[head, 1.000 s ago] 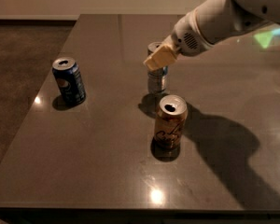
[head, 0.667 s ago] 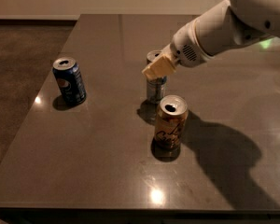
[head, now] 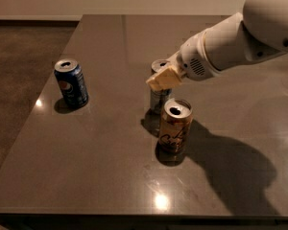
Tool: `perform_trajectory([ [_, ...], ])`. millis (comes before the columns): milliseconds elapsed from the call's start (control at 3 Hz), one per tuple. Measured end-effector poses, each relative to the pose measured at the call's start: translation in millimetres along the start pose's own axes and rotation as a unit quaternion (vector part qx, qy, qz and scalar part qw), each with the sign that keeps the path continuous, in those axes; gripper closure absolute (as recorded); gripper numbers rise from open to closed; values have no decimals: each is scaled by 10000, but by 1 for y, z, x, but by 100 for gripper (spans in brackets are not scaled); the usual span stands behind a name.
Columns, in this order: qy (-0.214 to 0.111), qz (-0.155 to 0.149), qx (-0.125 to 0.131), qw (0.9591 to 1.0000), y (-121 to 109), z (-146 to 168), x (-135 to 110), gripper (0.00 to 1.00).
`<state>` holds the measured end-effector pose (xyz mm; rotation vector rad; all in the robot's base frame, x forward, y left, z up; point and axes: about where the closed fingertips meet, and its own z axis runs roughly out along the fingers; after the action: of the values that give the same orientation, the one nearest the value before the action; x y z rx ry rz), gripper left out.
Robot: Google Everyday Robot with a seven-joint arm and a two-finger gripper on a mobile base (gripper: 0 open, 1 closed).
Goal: Move redbull can near orange can
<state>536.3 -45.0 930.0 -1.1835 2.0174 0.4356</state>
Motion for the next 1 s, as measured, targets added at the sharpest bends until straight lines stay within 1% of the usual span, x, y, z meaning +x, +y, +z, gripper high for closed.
perform_trajectory([
  [333, -38, 24, 66, 10000, 3, -5, 3, 83],
  [1000, -5, 47, 85, 10000, 5, -5, 4, 36],
])
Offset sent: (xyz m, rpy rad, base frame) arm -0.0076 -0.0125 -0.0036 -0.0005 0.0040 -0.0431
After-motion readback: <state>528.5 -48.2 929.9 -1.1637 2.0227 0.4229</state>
